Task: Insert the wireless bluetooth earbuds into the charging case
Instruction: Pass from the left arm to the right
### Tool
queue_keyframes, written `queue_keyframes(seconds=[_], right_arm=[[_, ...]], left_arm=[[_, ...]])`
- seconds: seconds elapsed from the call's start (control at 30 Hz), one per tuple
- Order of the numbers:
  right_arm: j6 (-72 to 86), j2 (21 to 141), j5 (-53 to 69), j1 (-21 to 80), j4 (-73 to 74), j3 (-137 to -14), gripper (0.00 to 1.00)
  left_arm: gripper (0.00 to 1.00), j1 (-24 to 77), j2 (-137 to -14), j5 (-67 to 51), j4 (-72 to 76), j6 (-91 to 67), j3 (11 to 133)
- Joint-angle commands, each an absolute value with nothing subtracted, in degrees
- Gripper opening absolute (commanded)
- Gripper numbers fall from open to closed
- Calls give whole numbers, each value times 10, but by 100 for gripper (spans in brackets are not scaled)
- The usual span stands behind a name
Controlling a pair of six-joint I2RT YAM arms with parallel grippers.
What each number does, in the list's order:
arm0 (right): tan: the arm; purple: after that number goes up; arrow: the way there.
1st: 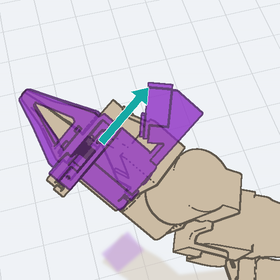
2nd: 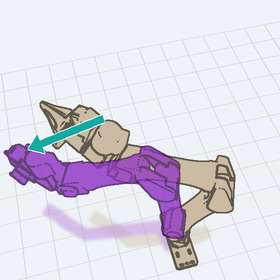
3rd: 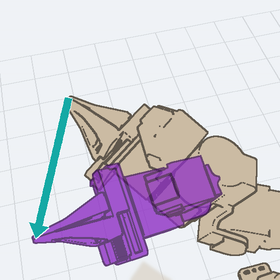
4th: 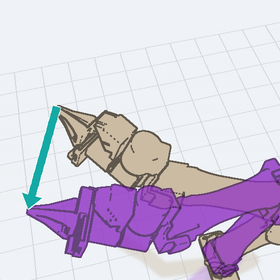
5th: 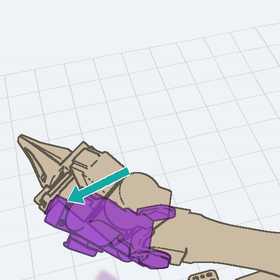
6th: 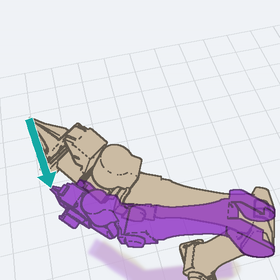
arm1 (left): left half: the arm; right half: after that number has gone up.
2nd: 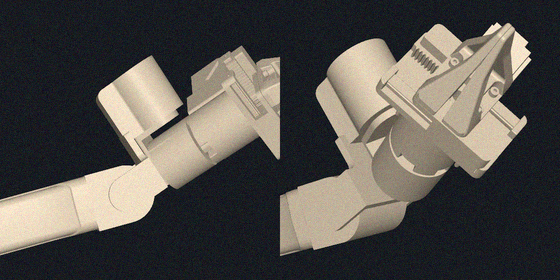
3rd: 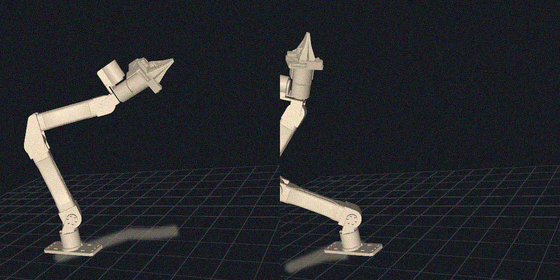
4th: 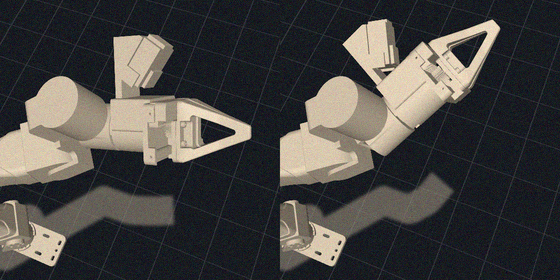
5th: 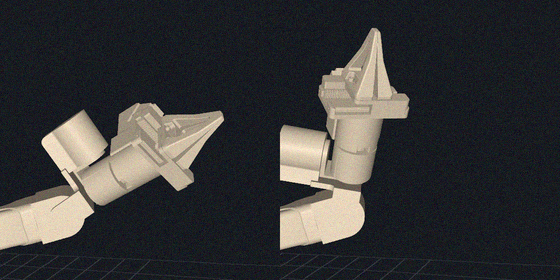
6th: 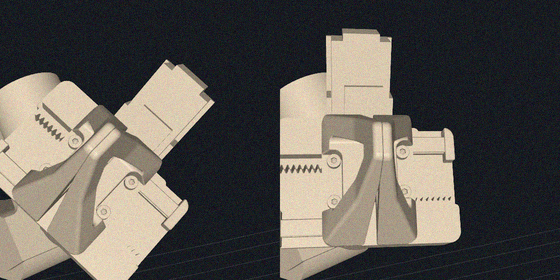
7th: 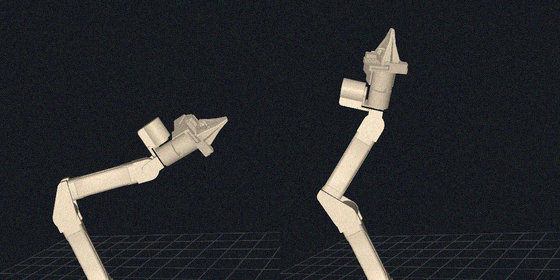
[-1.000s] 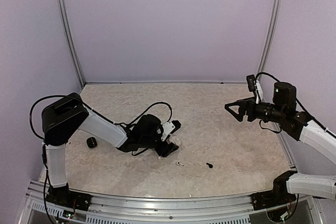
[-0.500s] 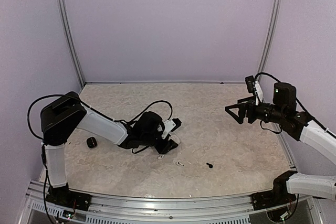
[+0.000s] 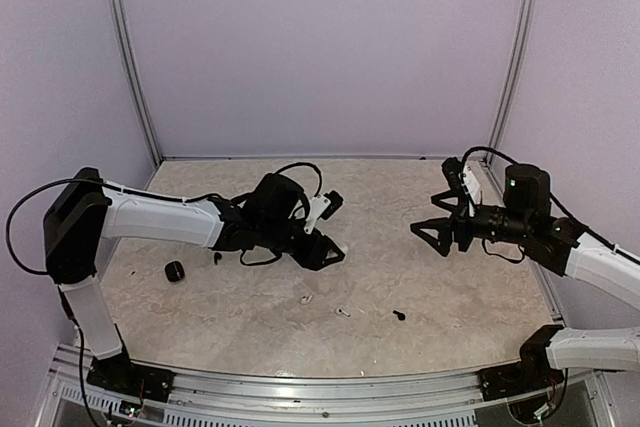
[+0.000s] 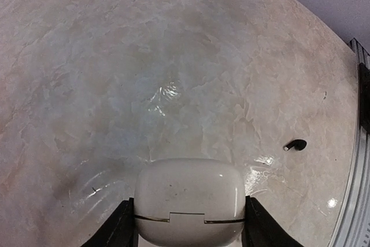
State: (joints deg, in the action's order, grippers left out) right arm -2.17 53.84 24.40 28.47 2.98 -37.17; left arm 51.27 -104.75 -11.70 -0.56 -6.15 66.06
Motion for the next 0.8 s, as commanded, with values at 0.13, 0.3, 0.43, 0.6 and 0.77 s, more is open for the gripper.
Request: queue_keyframes(seconds=[0.13, 0.3, 0.43, 0.6, 0.77], right_arm=[[-139, 546, 256, 353, 36, -398, 93], [-194, 555, 203, 432, 55, -414, 85], [-239, 578, 149, 504, 54, -426, 79], [-275, 634, 105, 551, 69, -461, 73], [-301, 668, 89, 568, 78, -483, 71]], left_arm=[[42, 483, -973, -268, -131, -176, 696], [42, 483, -948, -320, -155, -206, 714], [42, 488, -942, -344, -169, -218, 727], [42, 504, -943, -351, -186, -218, 740], [42, 517, -949, -353, -194, -218, 750]])
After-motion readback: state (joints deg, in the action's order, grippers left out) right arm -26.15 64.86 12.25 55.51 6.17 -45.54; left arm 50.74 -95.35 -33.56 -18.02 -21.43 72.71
